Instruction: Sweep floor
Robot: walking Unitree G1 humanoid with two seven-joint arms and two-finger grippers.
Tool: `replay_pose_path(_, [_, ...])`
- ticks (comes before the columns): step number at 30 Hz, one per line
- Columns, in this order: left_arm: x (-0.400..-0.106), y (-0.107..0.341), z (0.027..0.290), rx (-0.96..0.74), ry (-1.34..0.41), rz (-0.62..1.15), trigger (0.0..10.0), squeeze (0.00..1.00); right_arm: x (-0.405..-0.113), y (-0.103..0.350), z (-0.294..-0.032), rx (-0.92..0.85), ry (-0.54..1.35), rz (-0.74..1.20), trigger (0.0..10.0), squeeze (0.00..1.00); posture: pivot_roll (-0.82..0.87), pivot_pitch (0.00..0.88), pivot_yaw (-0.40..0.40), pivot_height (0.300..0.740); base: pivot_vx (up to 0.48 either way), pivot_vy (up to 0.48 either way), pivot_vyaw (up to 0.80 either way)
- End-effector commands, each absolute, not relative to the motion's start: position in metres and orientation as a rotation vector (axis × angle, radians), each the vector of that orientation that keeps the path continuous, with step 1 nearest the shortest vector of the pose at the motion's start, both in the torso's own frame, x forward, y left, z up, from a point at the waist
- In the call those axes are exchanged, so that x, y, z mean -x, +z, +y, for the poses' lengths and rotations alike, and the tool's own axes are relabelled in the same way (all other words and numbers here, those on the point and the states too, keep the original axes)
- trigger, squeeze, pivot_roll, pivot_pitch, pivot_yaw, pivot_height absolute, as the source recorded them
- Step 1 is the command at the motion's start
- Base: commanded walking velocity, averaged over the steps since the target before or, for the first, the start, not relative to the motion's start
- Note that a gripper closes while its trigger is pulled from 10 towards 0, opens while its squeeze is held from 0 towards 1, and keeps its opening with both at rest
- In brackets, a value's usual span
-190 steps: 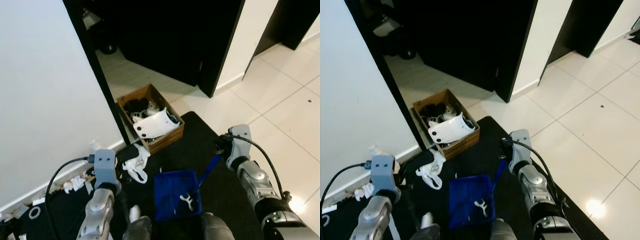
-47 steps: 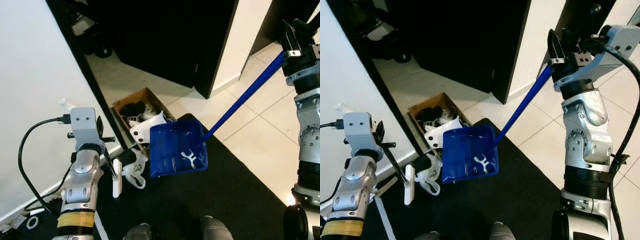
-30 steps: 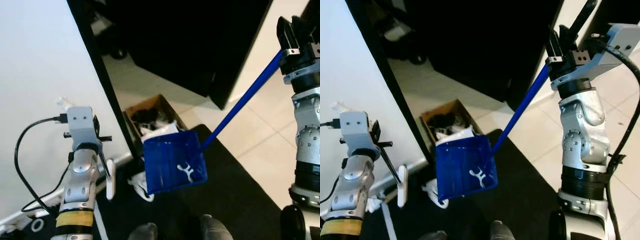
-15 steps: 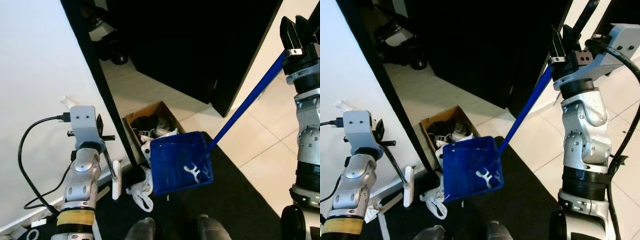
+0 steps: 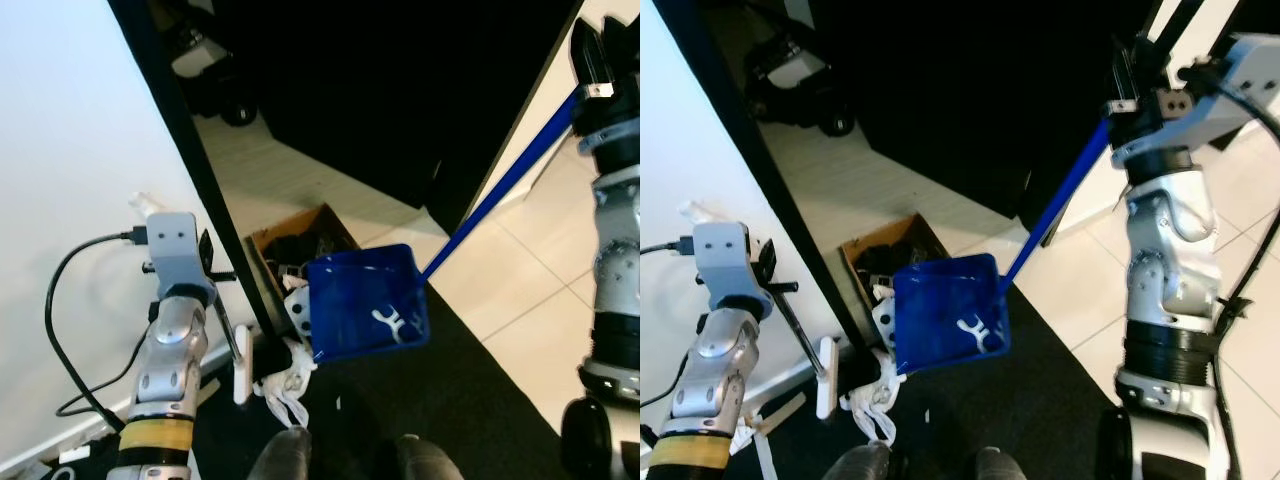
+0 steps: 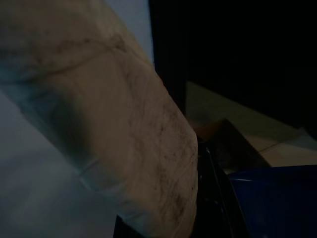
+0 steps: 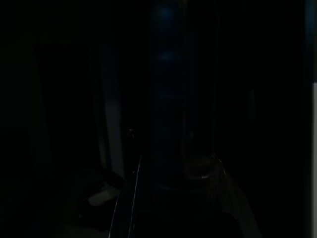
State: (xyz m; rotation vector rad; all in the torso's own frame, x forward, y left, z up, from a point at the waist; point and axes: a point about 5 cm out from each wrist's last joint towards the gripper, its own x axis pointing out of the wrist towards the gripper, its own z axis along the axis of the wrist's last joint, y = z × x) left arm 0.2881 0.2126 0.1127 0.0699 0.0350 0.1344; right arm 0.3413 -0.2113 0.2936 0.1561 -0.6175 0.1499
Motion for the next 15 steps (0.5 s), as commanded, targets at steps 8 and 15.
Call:
replay_pose_path(8, [-0.272, 0.11, 0.217, -0.113, 0.143, 0.05, 10.0, 0.0, -0.364, 0.306, -0.2, -0.054, 0.157, -0.673, 10.0, 0.0, 0.07, 0.112, 0.023, 0.74, 0.0, 0.0, 0.0])
replay_pose_path(15, [-0.255, 0.104, 0.219, -0.118, 0.166, 0.077, 10.0, 0.0, -0.38, 0.317, -0.171, -0.026, 0.252, -0.697, 10.0, 0.0, 0.11, 0.127, -0.01, 0.74, 0.0, 0.0, 0.0])
